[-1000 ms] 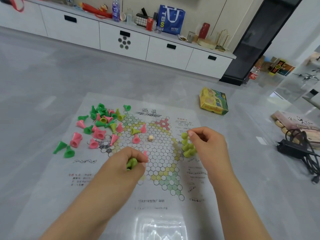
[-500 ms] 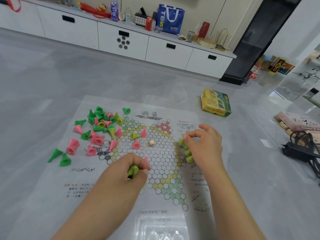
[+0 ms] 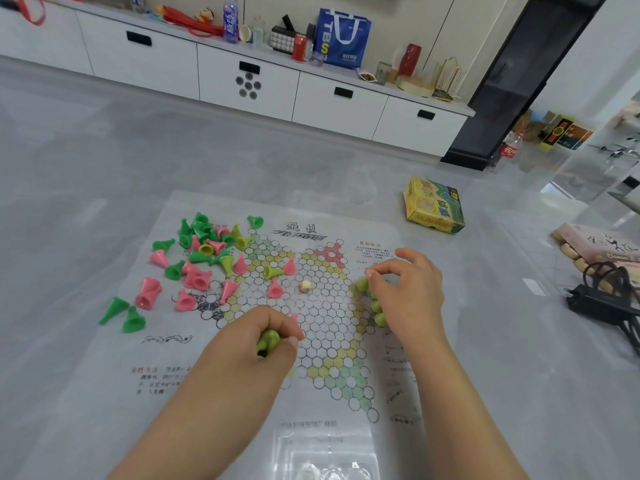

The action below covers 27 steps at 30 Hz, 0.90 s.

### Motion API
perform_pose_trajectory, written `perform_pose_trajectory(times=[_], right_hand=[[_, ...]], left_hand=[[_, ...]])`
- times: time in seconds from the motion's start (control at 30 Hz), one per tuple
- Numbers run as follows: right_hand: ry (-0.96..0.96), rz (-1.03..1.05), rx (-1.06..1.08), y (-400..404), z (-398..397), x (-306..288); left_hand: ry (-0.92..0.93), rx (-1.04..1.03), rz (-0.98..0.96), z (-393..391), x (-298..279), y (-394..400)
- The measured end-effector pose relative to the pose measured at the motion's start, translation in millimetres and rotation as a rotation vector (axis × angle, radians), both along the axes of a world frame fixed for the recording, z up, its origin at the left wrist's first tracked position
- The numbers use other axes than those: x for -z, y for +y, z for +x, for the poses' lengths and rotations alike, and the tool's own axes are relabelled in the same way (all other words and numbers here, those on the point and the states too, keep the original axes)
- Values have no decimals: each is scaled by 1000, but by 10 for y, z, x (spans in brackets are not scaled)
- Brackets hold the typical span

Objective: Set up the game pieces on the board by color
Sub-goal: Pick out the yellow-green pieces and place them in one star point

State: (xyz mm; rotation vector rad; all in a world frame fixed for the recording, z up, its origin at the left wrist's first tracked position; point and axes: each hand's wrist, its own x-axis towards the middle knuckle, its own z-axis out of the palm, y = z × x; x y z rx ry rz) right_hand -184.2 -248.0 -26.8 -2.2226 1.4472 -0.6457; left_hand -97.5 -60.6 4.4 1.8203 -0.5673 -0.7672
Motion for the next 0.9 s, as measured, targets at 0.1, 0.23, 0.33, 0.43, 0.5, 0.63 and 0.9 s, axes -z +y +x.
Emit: perform_pose_trajectory(times=[0.1,0.23,0.33,0.43,0.5,0.63,0.9], right_hand=[[11,-1,-9,14,9,-1],[20,10,-1,9,8,5],[31,4,1,4,3,0],[35,6,3,-2,0,-1],[28,11,3,-6,-1,6],[-54,42,5,-15,2,58],[-150,95,-17,-41,13,124]], left_hand=[[8,1,-4,-2,-13,2],[17,-7,-17,2,-23,10],[28,-7,-22,8,-29,17],[31,-7,-28,11,-39,25],[29,-9,-27,9,-44,28],[28,-10,-25,6,-46,28],[30,-3,-24,9,-50,30]])
